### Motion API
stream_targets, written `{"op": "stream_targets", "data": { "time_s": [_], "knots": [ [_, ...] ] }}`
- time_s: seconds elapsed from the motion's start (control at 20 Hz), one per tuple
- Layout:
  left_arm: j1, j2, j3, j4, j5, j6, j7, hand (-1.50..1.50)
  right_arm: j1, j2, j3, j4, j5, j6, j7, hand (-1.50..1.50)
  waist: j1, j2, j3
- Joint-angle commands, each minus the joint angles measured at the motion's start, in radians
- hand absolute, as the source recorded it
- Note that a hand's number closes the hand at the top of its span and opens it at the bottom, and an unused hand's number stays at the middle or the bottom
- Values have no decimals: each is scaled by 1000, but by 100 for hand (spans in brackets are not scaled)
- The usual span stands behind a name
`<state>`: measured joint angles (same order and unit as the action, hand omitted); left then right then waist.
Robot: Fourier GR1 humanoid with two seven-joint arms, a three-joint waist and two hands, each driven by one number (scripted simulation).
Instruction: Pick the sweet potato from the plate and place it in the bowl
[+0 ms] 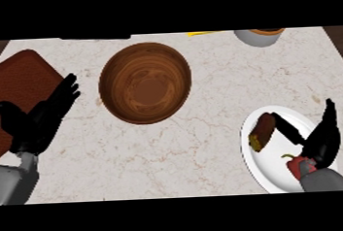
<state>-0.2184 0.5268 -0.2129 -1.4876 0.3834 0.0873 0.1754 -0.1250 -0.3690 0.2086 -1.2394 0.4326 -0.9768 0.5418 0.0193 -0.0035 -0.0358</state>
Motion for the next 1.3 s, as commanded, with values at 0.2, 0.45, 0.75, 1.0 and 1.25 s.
{"op": "stream_targets", "data": {
  "time_s": [0.2,0.45,0.75,1.0,1.25],
  "knots": [
    [-34,3,1,20,12,-29,19,0,-201,-78,67,45,107,335,435,-150,25,5,16],
    [-36,-6,-1,43,7,-29,19,0,-392,-95,105,29,133,593,741,-150,23,-3,21],
    [-32,-12,5,35,-8,-9,19,0,-532,-60,108,59,108,826,943,-150,-5,-10,27],
    [-15,-5,29,25,13,-20,26,0,-637,30,69,150,128,867,946,-150,-10,-11,29],
    [-42,25,77,58,35,-45,35,0,-666,31,32,219,145,936,946,-150,-35,-11,30]
  ]
}}
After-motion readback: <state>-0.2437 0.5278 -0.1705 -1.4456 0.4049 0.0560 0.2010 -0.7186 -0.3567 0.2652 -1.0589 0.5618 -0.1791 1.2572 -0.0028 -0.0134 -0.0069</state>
